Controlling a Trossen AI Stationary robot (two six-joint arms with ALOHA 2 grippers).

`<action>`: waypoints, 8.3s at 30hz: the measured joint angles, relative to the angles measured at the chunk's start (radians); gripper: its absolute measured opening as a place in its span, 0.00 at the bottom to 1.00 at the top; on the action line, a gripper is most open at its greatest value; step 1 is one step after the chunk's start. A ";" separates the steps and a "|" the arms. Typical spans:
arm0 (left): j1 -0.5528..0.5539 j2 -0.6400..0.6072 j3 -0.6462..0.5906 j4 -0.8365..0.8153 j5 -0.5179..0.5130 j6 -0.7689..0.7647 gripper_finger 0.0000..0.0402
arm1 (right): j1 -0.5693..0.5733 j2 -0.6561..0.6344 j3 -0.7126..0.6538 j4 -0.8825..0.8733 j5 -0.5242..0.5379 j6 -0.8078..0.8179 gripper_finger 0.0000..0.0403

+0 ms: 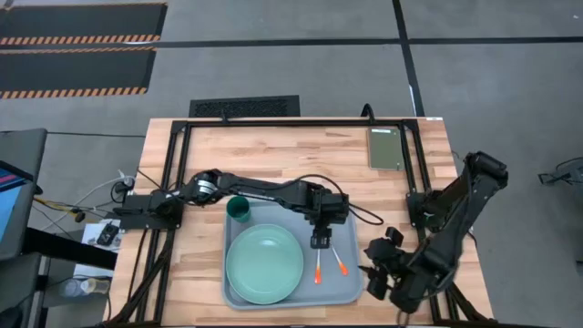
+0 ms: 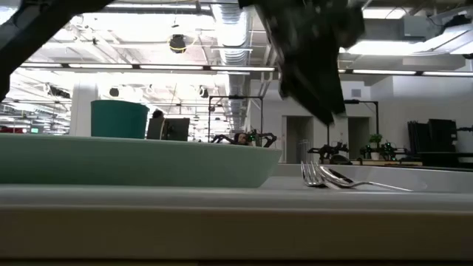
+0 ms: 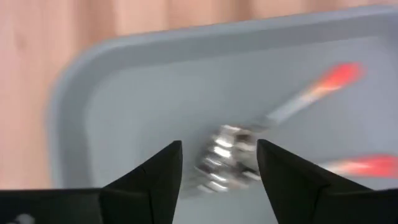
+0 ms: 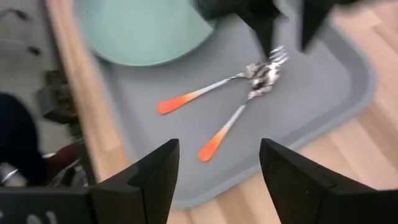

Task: Pick and place plate/cup/fork/spoon on tray
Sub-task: Put the orange spoon to the right side of the blue plate on the blue serving tray, then return to Home Position

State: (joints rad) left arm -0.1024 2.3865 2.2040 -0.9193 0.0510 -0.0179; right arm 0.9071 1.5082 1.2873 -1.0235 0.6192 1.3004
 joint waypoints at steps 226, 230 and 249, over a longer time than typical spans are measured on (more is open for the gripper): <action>-0.691 -0.685 -0.133 -0.547 -1.122 -0.812 0.45 | -0.472 -0.167 -0.827 1.212 -0.249 -0.015 0.41; -0.696 -0.685 -0.133 -0.547 -1.151 -0.844 0.45 | -0.487 -0.251 -0.827 1.212 -0.249 -0.107 0.43; -0.734 -0.704 -0.134 -0.658 -1.228 -0.667 0.45 | -0.518 -0.819 -0.776 1.321 -0.280 -0.982 0.42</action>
State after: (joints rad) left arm -0.8363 1.6829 2.0698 -1.5770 -1.1766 -0.6852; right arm 0.3889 0.6895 0.5114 0.2980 0.3394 0.3179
